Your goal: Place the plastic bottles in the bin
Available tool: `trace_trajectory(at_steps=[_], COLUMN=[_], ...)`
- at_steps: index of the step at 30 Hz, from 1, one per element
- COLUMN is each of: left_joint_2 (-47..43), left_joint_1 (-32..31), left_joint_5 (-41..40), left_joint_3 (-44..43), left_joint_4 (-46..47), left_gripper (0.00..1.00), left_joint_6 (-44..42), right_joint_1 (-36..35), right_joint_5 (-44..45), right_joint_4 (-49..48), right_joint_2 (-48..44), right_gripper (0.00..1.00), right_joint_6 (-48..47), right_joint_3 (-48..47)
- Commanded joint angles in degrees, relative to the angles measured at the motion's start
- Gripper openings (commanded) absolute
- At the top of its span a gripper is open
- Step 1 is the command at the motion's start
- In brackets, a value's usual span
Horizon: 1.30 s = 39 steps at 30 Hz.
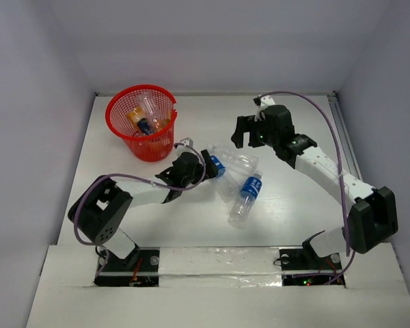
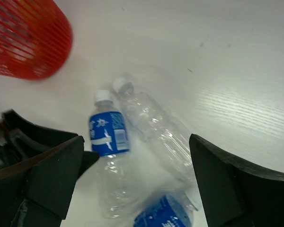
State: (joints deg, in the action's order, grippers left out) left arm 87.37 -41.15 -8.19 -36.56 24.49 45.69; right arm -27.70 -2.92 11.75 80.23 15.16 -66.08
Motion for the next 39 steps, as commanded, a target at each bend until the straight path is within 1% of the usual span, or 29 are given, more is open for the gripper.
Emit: trace_trajectory(at_steps=[1, 5, 8, 10, 14, 15, 17, 18, 21, 23, 25, 29, 30, 32, 35, 36, 38, 39], left_joint_2=[2.7, 7.6, 10.4, 11.9, 14.4, 15.2, 15.6, 15.9, 15.4, 14.6, 12.7, 7.6, 4.9, 2.1, -4.6, -8.6, -12.8, -16.9], left_joint_1=[-0.2, -0.2, -0.2, -0.2, -0.2, -0.2, -0.2, 0.4, 1.1, 2.2, 2.8, 4.0, 4.0, 4.0, 4.0, 4.0, 4.0, 4.0], left_joint_5=[-0.8, 0.1, -0.5, -1.7, -3.6, -4.2, -5.0, -5.6, -6.6, -6.9, -6.8, -7.9, -8.5, -9.1, -10.1, -10.6, -11.3, -12.0], left_joint_3=[-4.6, -9.1, -10.6, -11.3, -12.4, -12.6, -12.7, -12.7, -12.4, -11.7, -10.8, -7.3, -6.7, -5.7, -4.7, -4.3, -4.1, -4.3], left_joint_4=[3.9, 3.1, 3.2, 3.1, 2.8, 2.8, 3.2, 3.1, 3.1, 3.5, 4.2, 5.3, 5.4, 4.3, 1.6, 1.0, -1.7, -2.8], left_gripper=[0.99, 0.99, 0.99, 0.97, 0.88, 0.83, 0.76, 0.71, 0.68, 0.62, 0.57, 0.56, 0.56, 0.56, 0.55, 0.54, 0.53, 0.53], left_joint_6=[1.2, 0.8, 1.2, 1.1, 0.9, 0.9, 1.0, 1.0, 1.1, 0.5, 0.1, -1.3, -1.7, -3.1, -5.3, -5.9, -7.8, -8.6], right_joint_1=[1.8, 1.8, 1.8, 1.8, 1.8, 1.8, 1.8, 1.8, 1.8, 1.8, 1.8, 1.8, 1.8, 1.8, 1.8, 1.8, 1.8, 1.8], right_joint_5=[-2.6, -4.7, -6.1, -6.9, -8.2, -8.4, -9.5, -9.8, -10.6, -10.4, -11.1, -12.7, -12.9, -13.7, -15.1, -15.4, -16.2, -16.2], right_joint_4=[6.4, 10.0, 12.3, 13.7, 16.4, 17.2, 19.4, 20.2, 23.0, 24.5, 26.0, 27.8, 28.1, 29.6, 30.3, 30.2, 30.0, 29.8], right_joint_2=[4.3, 9.3, 13.3, 15.3, 20.4, 21.5, 24.7, 25.7, 29.0, 30.8, 31.8, 35.2, 36.0, 37.7, 40.4, 41.1, 42.7, 43.3], right_gripper=[0.98, 0.98, 0.98, 0.98, 0.98, 0.99, 0.99, 1.0, 1.0, 1.0, 1.0, 1.0, 1.0, 1.0, 1.0, 1.0, 1.0, 1.0], right_joint_6=[-5.4, -8.2, -10.3, -11.0, -13.4, -14.4, -14.5, -16.9, -19.5, -20.3, -21.5, -22.7, -23.3, -23.9, -24.5, -24.4, -24.3, -24.0], right_joint_3=[-4.0, -8.8, -12.0, -14.1, -18.0, -19.1, -22.1, -23.1, -26.4, -27.7, -29.7, -32.2, -32.8, -35.1, -36.9, -37.3, -37.7, -38.4])
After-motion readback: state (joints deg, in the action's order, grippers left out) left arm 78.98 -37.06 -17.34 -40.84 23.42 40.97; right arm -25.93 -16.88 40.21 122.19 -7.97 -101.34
